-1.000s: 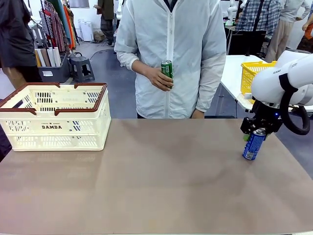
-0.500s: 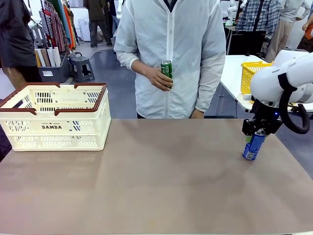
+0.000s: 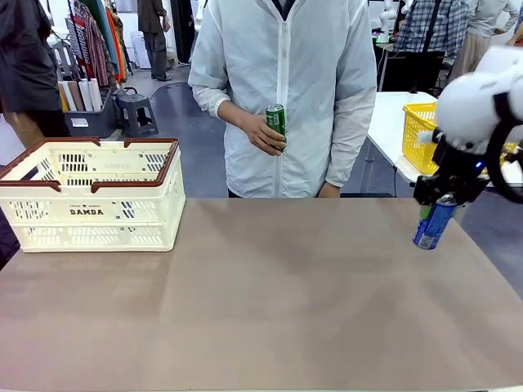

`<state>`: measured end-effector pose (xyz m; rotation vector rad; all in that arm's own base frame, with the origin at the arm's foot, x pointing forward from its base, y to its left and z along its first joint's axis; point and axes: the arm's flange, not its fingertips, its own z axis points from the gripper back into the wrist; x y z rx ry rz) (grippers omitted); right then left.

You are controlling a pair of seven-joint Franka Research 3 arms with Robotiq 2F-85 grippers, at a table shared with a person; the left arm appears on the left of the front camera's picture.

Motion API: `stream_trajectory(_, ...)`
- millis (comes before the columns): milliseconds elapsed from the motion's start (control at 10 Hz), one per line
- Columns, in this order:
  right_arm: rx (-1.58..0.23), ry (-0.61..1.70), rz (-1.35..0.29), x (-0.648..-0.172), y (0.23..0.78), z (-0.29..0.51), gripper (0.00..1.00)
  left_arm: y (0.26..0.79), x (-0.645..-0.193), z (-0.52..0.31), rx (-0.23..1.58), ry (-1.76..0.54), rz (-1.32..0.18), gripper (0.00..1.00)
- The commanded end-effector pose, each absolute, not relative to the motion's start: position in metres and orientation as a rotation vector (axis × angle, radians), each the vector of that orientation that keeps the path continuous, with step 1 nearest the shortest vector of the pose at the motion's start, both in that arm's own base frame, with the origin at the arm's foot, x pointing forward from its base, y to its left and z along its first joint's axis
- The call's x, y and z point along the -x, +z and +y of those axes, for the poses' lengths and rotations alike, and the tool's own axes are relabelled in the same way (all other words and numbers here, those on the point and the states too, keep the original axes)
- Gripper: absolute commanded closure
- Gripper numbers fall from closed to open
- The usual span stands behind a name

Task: Place the drinks into the Shopping basket.
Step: Pick up one drink and place it into the Shopping basket.

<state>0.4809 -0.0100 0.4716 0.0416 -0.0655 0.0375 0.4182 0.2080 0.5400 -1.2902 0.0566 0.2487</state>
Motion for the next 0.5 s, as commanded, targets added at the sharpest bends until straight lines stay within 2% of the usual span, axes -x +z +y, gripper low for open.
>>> stream_trajectory(0, 0.05, -0.02, -0.081, -0.399, 0.525, 0.008, 1.0, 0.542, -0.416, 0.21, 1.283, 0.24, 0.067, 0.0)
stream_trajectory(200, 0.07, -0.066, -0.101, -0.34, 0.53, 0.006, 1.0, 0.542, -0.416, 0.21, 1.283, 0.24, 0.067, 0.0)
stream_trajectory(300, 0.036, -0.066, -0.118, -0.327, 0.524, 0.001, 1.0, 0.542, -0.416, 0.21, 1.283, 0.24, 0.067, 0.0)
stream_trajectory(400, -0.036, -0.055, -0.113, -0.34, 0.518, -0.018, 1.0, 0.542, -0.416, 0.21, 1.283, 0.24, 0.067, 0.0)
